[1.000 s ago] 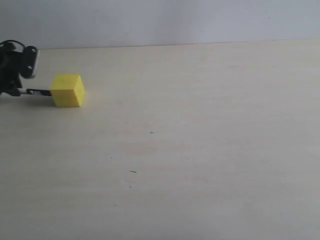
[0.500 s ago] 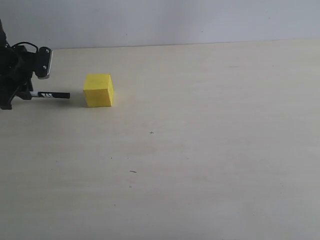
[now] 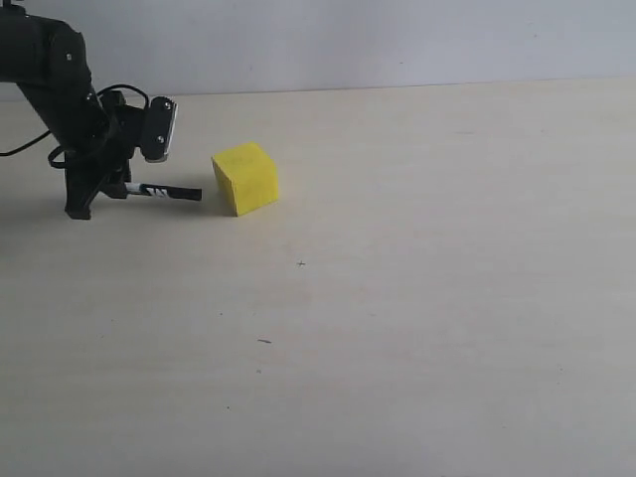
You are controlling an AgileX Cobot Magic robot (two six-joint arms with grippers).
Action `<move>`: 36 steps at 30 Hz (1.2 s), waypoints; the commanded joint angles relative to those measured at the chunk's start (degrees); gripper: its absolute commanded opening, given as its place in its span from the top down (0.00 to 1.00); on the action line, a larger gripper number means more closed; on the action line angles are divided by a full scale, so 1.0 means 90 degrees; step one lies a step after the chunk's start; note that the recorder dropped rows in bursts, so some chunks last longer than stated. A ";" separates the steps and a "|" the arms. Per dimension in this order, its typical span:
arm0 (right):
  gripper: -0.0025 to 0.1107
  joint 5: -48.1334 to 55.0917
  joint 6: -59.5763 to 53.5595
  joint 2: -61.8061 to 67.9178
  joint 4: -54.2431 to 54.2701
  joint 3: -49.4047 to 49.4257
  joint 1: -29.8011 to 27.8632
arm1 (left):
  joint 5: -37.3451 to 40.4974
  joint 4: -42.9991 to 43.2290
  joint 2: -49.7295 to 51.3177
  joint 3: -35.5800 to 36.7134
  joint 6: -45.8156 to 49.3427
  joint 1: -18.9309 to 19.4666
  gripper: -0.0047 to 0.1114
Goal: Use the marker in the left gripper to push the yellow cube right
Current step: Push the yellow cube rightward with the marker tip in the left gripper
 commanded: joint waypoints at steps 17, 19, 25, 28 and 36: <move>0.98 -0.0048 -0.0043 -0.0039 0.0019 0.0030 -0.0038 | -0.1115 0.0544 0.0052 0.0019 -0.0918 -0.0575 0.96; 0.98 -0.0048 -0.0043 -0.0039 0.0051 0.0030 -0.0038 | -0.1039 0.0544 0.0052 0.0019 -0.0974 -0.0528 0.96; 0.98 -0.0048 -0.0043 -0.0039 0.0051 0.0030 -0.0038 | -0.0920 0.0412 0.0052 0.0019 -0.0974 -0.0700 0.96; 0.98 -0.0048 -0.0043 -0.0039 0.0051 0.0030 -0.0038 | -0.0768 0.0412 0.0052 0.0019 -0.1093 -0.0899 0.96; 0.98 -0.0048 -0.0043 -0.0039 0.0051 0.0030 -0.0038 | -0.0324 0.0412 0.0042 0.0019 -0.1748 -0.0517 0.96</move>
